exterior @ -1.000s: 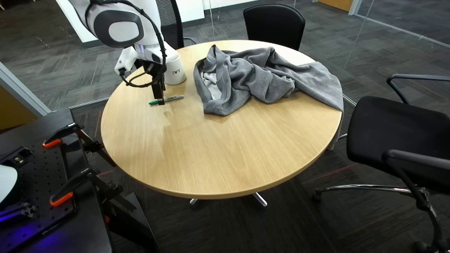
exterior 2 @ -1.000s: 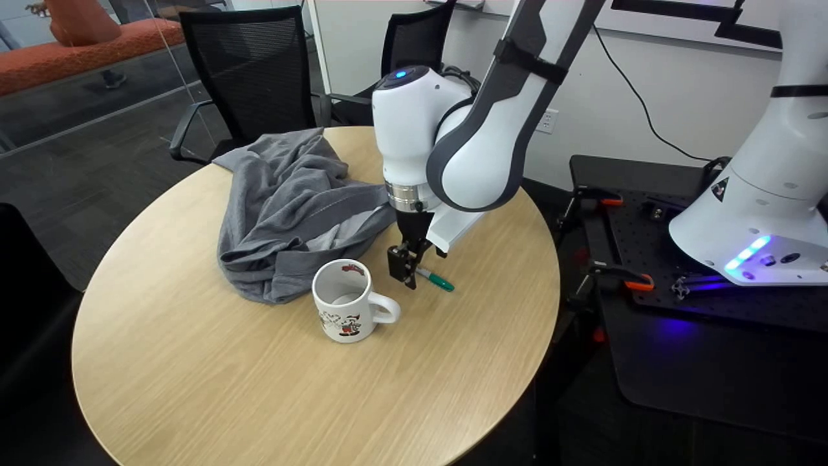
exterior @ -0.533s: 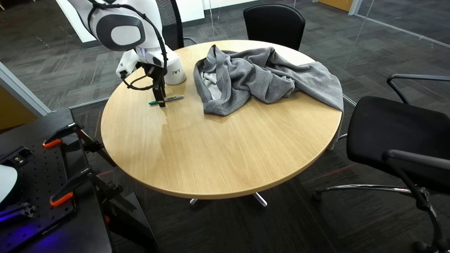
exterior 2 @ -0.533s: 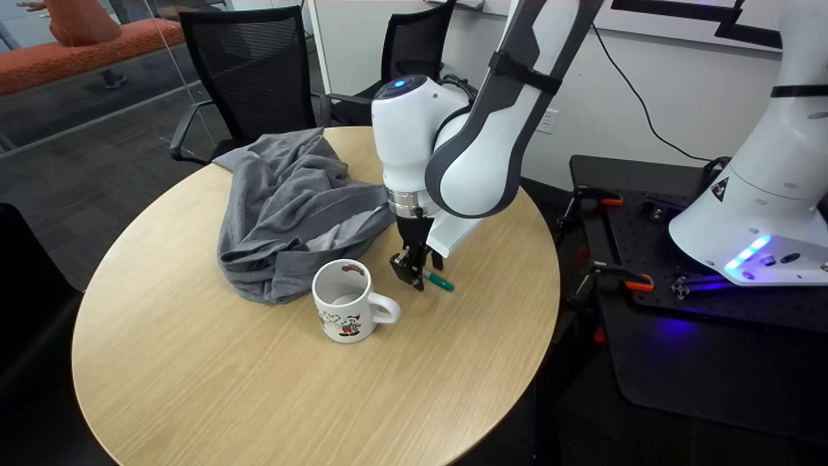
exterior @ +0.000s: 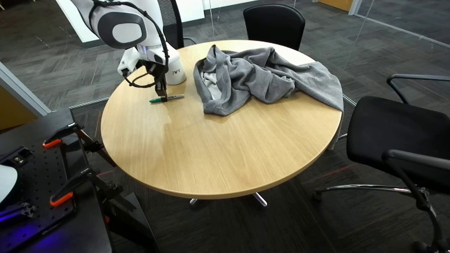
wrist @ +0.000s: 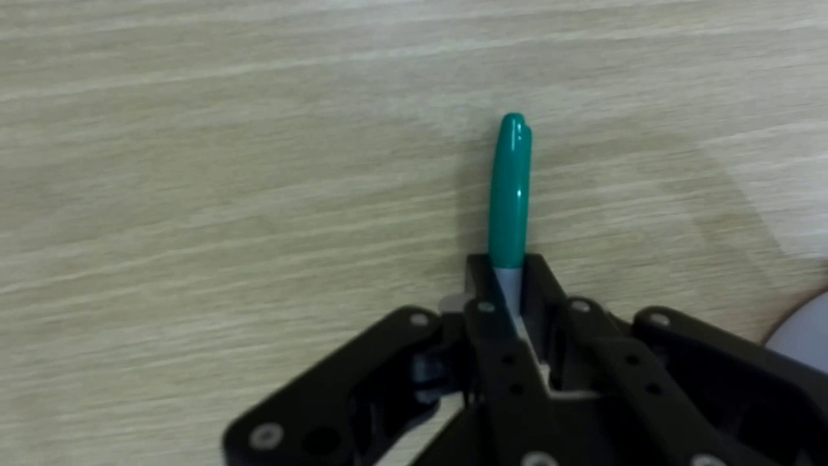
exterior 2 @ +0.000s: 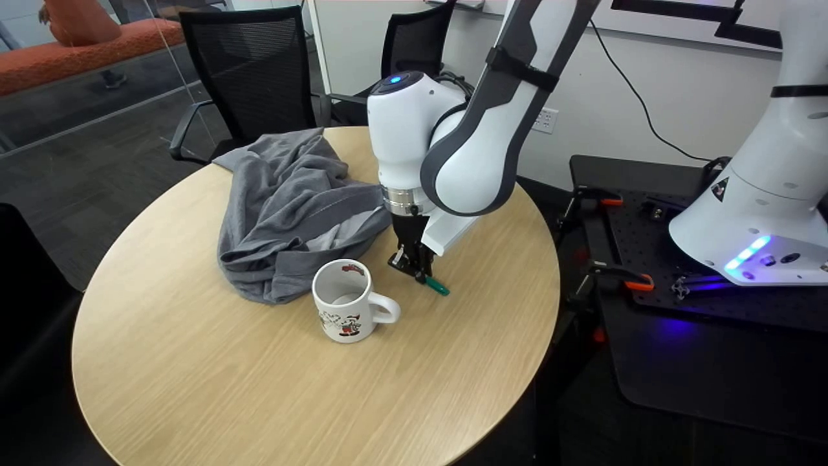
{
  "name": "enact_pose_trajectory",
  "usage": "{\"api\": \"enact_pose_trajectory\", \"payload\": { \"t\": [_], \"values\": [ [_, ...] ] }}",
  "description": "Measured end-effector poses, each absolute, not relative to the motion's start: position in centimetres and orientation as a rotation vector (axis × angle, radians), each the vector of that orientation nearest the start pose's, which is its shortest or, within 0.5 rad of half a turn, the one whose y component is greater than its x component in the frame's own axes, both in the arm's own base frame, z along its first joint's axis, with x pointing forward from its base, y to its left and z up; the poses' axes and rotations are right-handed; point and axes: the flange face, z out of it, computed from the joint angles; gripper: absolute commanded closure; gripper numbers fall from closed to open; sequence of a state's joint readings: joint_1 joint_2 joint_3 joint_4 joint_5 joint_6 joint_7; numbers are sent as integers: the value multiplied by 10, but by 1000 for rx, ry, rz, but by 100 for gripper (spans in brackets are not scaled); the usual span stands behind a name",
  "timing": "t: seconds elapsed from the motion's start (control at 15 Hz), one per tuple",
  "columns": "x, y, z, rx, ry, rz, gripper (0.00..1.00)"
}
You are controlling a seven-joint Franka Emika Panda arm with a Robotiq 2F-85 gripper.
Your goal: Pick up the green marker and put it in the white mug
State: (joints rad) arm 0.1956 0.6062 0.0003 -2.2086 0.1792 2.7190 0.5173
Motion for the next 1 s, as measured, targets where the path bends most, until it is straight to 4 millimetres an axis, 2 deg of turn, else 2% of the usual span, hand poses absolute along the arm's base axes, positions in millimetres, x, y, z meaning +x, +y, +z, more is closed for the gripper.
{"api": "enact_pose_trajectory", "payload": {
  "t": [0.27, 0.47, 0.73, 1.0],
  "values": [
    [520, 97, 97, -3013, 751, 163, 96],
    [526, 98, 112, -3005, 746, 130, 96],
    [533, 104, 148, -2990, 728, 96, 96],
    [533, 113, 194, -2988, 689, 159, 96]
  ]
}}
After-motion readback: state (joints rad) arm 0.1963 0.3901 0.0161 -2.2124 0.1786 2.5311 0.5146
